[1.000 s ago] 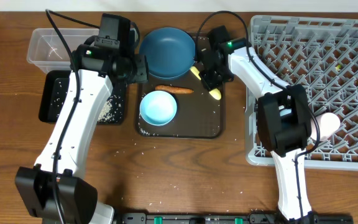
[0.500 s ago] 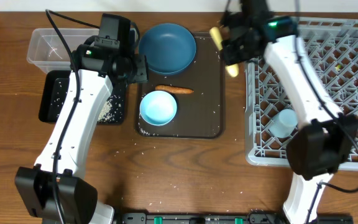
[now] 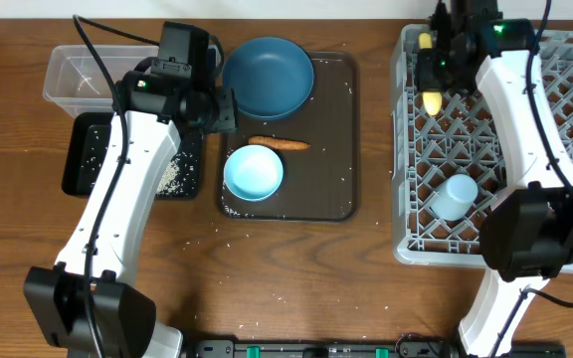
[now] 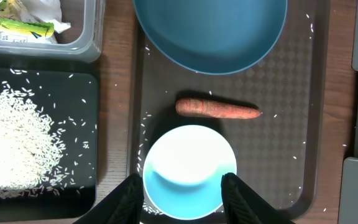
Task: Sort waste into correct bins and load items into the dishwasher rack
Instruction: 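Carry yellow spoon with right gripper and drop it into rack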
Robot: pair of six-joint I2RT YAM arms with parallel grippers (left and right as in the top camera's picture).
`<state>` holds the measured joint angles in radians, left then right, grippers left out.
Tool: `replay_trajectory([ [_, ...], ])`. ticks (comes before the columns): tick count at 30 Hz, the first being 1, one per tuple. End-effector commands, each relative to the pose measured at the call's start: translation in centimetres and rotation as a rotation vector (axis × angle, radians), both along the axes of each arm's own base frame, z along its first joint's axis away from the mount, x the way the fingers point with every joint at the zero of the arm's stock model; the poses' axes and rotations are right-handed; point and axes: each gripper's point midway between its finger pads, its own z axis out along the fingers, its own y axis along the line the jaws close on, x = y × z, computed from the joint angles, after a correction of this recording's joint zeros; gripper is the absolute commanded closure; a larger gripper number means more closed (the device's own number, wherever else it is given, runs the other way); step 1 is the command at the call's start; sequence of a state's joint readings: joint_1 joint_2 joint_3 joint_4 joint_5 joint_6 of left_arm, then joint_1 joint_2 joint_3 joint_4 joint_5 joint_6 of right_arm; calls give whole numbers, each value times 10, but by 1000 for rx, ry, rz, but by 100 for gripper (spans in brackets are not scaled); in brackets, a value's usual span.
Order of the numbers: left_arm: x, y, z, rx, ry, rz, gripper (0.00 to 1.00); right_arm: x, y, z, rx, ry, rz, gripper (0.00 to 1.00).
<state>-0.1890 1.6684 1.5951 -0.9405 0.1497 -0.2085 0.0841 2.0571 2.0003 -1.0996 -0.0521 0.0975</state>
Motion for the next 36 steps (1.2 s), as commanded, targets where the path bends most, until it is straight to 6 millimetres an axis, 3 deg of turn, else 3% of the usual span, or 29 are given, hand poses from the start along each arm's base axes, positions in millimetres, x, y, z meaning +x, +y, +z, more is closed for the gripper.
replay_trajectory([
  [1,-1,3,-10,19,26,3,56,1,-3,-17,-12,40,-34,99],
  [8,-3,4,-19,23,51,2,56,-3,-7,-54,-23,139,-97,97],
  [11,-3,4,-19,24,52,2,56,-4,-6,-65,-26,165,-95,85],
  [14,-3,4,-19,23,51,2,56,-6,-5,-67,-28,175,-93,66],
  [17,-3,4,-19,23,51,3,56,-6,-4,-67,-29,175,-89,56],
  [25,-3,4,-19,23,51,2,56,-7,4,-64,11,174,-71,52],
  [28,-3,4,-19,23,51,3,51,-7,11,-49,51,148,-52,51],
  [36,-1,3,-18,22,45,3,39,-10,32,53,109,-103,14,38],
])
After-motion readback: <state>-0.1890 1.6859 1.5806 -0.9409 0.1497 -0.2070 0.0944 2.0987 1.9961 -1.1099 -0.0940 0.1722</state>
